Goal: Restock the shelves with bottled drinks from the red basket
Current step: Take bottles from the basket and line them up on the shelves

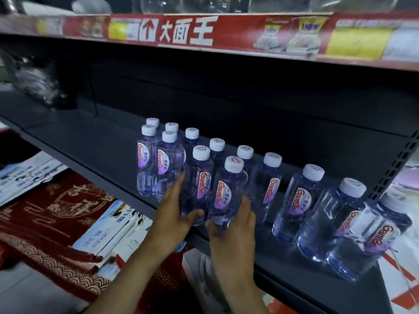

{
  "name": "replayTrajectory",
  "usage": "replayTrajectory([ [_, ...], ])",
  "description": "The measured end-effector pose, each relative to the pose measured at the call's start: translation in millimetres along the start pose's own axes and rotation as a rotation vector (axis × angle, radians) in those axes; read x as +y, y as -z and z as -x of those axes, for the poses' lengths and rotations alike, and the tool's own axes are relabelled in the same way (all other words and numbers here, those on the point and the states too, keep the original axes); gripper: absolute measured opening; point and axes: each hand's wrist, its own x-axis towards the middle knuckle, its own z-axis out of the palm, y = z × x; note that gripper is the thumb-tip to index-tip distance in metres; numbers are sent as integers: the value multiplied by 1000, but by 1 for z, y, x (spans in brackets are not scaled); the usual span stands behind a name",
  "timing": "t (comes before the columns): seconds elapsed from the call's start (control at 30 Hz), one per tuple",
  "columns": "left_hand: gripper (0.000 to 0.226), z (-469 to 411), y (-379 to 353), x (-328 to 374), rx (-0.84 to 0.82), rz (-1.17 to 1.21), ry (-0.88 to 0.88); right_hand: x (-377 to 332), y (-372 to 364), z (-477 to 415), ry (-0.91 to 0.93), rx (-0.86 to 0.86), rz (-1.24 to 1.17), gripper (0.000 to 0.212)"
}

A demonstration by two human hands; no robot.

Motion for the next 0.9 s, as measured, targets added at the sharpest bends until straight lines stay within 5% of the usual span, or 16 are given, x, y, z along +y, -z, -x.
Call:
replayTrajectory([
  [0.23, 63, 5, -8, 4, 116, 17, 27, 6, -7, -3, 3, 88, -155, 65],
  [0.9, 58, -7, -5, -13, 303, -112, 26, -2, -34, -16, 11, 86, -106, 73],
])
